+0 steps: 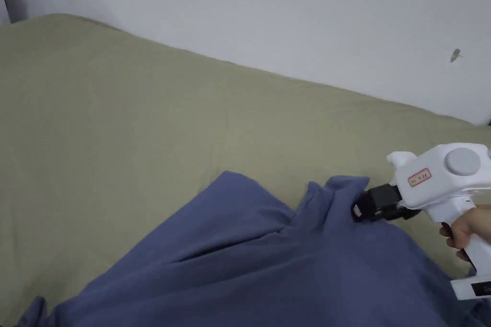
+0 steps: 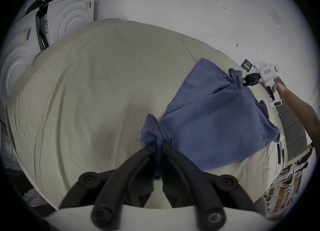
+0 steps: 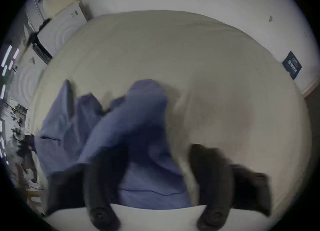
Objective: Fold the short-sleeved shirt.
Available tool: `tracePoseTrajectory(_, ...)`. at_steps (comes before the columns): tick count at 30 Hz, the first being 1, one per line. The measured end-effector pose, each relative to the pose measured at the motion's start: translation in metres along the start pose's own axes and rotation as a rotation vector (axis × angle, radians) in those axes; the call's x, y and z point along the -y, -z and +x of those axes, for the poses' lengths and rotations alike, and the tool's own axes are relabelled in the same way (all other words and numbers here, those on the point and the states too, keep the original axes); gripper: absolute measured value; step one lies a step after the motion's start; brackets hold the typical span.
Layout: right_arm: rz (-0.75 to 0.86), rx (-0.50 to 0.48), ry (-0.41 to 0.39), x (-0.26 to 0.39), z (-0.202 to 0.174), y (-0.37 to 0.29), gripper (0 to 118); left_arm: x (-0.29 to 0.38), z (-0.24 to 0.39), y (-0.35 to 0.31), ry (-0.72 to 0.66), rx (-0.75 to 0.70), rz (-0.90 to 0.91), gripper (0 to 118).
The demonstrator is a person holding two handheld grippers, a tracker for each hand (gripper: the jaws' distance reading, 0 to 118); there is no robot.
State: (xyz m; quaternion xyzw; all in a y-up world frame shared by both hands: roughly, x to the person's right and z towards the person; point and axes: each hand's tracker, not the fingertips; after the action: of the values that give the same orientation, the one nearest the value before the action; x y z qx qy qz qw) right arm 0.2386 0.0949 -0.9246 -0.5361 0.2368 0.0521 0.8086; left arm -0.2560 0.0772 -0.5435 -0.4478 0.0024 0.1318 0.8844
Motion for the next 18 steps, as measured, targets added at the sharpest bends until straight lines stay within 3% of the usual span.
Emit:
tracePoseTrajectory(1, 0.008, -0.008, -0.013, 0.001, -0.003, 0.001, 27, 0.001, 0.001, 0.000, 0.004, 0.001, -0.003, 6)
tracePoseTrajectory(2, -0.005, 0.027, -0.043, 0.001, -0.011, 0.004, 5, 0.000, 0.000, 0.000, 0.006, 0.005, -0.009, 6)
tracePoseTrajectory(3, -0.005, 0.099, -0.080, 0.005, -0.020, 0.001, 5, 0.001, 0.001, 0.000, 0.012, 0.012, -0.012, 6)
tracePoseTrajectory(8, 0.065, -0.022, 0.019, 0.010, -0.018, -0.008, 4, 0.001, 0.002, -0.003, 0.019, 0.020, -0.012, 6)
tracePoseTrajectory(11, 0.158, 0.015, 0.040, 0.013, -0.015, -0.023, 4, -0.001, -0.001, -0.007, -0.007, 0.033, -0.003, 6)
tracePoseTrajectory(15, 0.309, -0.112, 0.179, 0.018, -0.004, -0.059, 4, -0.003, 0.000, -0.015, -0.007, 0.035, 0.016, 6)
tracePoseTrajectory(18, 0.427, -0.145, 0.213, 0.021, -0.001, -0.093, 4, -0.009, 0.000, -0.021, -0.028, 0.077, 0.042, 6)
